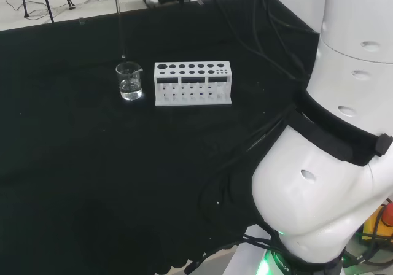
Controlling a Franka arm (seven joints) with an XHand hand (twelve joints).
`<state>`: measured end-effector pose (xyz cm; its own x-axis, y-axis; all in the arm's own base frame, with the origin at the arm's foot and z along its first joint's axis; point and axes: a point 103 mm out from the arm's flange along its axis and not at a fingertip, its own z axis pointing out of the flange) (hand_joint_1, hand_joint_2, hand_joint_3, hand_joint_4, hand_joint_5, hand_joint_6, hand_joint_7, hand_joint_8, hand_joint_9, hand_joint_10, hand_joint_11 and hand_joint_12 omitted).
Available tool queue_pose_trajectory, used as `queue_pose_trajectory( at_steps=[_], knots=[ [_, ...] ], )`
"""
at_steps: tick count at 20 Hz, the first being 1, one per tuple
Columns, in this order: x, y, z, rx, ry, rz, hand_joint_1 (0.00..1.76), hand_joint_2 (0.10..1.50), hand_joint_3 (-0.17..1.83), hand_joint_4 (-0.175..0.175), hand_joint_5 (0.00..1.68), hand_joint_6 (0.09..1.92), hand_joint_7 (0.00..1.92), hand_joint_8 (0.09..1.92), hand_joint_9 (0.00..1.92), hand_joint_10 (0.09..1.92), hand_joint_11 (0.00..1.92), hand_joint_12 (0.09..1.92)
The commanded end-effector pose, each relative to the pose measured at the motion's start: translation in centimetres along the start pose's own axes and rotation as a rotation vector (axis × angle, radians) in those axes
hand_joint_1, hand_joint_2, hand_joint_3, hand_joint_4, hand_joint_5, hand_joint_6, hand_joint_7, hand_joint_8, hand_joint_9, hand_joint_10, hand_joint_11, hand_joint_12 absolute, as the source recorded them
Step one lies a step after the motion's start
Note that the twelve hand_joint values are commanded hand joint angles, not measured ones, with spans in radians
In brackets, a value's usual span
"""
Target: Stir in the beaker to the left of the white test tube rack with the glass rod.
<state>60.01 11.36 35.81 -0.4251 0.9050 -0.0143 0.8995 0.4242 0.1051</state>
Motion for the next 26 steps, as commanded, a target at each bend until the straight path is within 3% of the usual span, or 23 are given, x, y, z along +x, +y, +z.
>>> queue_pose_trajectory(
  at_steps=[1,11,18,26],
  knots=[
    [0.6,-0.3,0.6,0.017,-0.002,-0.009,1.30,1.02,0.05,-0.175,1.16,0.41,1.18,0.98,1.61,0.87,1.44,0.95],
    [-0.6,-0.6,2.3,0.047,0.003,0.003,1.30,1.02,0.04,-0.175,1.16,0.41,1.18,0.98,1.61,0.87,1.44,0.96],
    [-0.2,0.2,6.4,0.101,0.006,-0.012,1.30,1.03,0.04,-0.175,1.16,0.41,1.18,0.98,1.61,0.87,1.44,0.96],
    [0.0,0.9,8.3,0.118,0.013,-0.027,1.30,1.03,0.03,-0.175,1.16,0.41,1.18,0.99,1.62,0.87,1.44,0.96]
  ],
)
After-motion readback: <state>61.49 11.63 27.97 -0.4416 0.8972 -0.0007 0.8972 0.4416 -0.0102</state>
